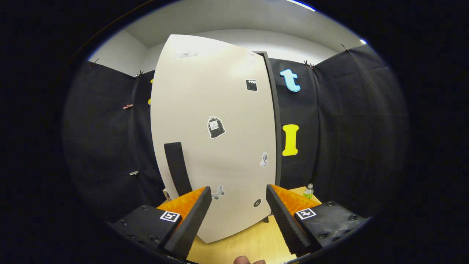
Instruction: Open the shoe cabinet door, grab the shoes and put them into the shoe cabinet, then close the shoe cabinet door.
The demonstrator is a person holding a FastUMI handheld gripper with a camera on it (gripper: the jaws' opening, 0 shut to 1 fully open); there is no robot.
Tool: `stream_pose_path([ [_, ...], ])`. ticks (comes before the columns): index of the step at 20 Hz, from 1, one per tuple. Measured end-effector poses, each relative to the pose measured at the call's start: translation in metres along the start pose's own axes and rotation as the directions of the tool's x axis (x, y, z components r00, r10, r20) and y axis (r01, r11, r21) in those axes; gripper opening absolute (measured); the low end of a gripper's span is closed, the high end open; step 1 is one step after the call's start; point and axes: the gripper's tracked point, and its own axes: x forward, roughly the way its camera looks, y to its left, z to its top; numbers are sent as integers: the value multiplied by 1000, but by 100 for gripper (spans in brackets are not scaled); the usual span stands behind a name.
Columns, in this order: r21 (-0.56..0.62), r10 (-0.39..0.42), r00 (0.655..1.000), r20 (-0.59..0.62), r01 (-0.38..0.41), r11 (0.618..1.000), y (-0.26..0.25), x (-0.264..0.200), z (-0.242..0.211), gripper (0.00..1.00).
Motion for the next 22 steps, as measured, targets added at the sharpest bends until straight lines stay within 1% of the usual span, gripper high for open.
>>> stream_pose_path([
  [4,-31,-48,999,23,48,998,-17,-5,3,98],
  [6,-29,-61,998,25,62,998,-23,-5,2,98],
  [22,-20,-73,997,36,74,997,-37,-8,4,98],
])
